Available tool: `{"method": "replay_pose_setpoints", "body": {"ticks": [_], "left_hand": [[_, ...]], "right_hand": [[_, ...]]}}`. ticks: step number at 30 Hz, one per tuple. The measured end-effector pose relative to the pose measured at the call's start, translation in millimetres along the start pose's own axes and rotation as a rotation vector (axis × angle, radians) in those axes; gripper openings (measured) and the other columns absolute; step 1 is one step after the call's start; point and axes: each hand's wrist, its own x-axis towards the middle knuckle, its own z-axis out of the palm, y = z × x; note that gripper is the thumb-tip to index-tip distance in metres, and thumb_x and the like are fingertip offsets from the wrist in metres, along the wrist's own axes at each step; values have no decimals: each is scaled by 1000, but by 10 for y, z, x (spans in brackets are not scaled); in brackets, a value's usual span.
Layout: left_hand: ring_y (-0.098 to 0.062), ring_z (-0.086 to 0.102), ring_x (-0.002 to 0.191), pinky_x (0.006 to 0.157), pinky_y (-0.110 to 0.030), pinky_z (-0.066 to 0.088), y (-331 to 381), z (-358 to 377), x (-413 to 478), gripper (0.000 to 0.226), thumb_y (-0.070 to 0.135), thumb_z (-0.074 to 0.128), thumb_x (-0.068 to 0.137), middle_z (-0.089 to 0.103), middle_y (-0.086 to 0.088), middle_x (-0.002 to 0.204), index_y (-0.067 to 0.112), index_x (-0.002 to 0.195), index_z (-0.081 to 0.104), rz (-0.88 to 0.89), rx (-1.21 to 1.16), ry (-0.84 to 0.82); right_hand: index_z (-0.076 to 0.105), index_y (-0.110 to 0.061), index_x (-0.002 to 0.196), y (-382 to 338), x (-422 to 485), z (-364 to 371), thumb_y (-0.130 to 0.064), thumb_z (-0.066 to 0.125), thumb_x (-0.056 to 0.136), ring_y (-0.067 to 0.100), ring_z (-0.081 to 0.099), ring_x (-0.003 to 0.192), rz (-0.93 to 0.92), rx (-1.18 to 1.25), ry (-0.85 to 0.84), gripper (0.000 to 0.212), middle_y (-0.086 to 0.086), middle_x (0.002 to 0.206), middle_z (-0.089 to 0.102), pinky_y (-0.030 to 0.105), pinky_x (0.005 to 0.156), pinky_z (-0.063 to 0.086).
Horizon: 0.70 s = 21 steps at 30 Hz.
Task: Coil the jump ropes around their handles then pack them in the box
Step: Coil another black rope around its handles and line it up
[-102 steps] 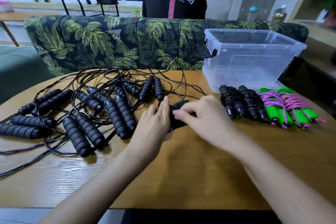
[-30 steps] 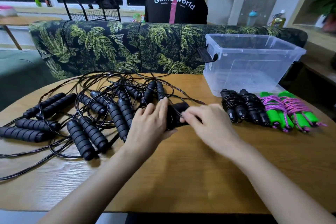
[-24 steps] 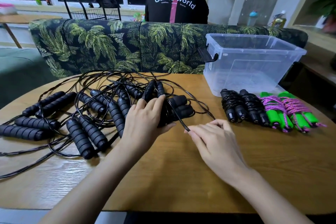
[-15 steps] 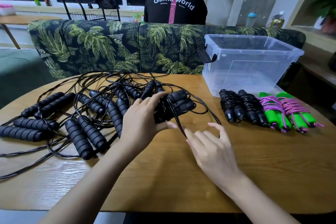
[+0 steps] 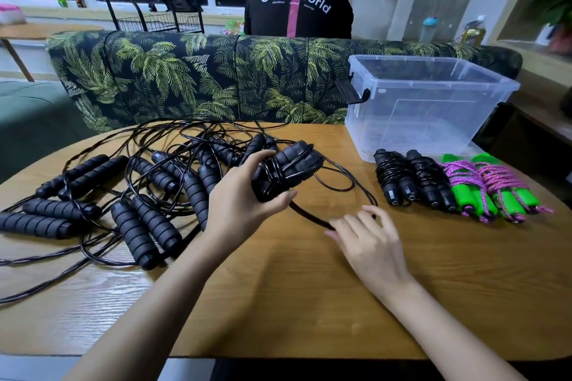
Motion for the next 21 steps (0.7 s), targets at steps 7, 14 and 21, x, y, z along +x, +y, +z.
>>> {"method": "replay_pose_setpoints", "body": {"ticks": [7, 14, 21], "left_hand": [[-14, 66, 95, 78, -41, 55, -101, -58, 48, 70, 66, 63, 64, 70, 11, 102, 38, 128, 51, -12, -83, 72], [-14, 66, 97, 84, -40, 55, -185, -146, 61, 72, 65, 64, 64, 69, 14, 101, 35, 129, 53, -10, -100, 60], [-15, 66, 98, 85, -43, 54, -282, -171, 9, 70, 60, 67, 64, 69, 10, 105, 40, 129, 51, 34, -107, 25]], "right_hand": [[59, -13, 66, 216, -1, 18, -37, 58, 99, 23, 55, 61, 51, 146, 52, 41, -1, 62, 56, 39, 75, 55], [65, -19, 71, 395, 0, 10, -51, 50, 97, 7, 50, 69, 254, 550, -137, 44, -13, 68, 56, 35, 57, 52], [60, -34, 61, 533, 301, -36, -54, 56, 84, 3, 47, 78, 635, 1093, -446, 32, -12, 71, 58, 16, 77, 34]]}}
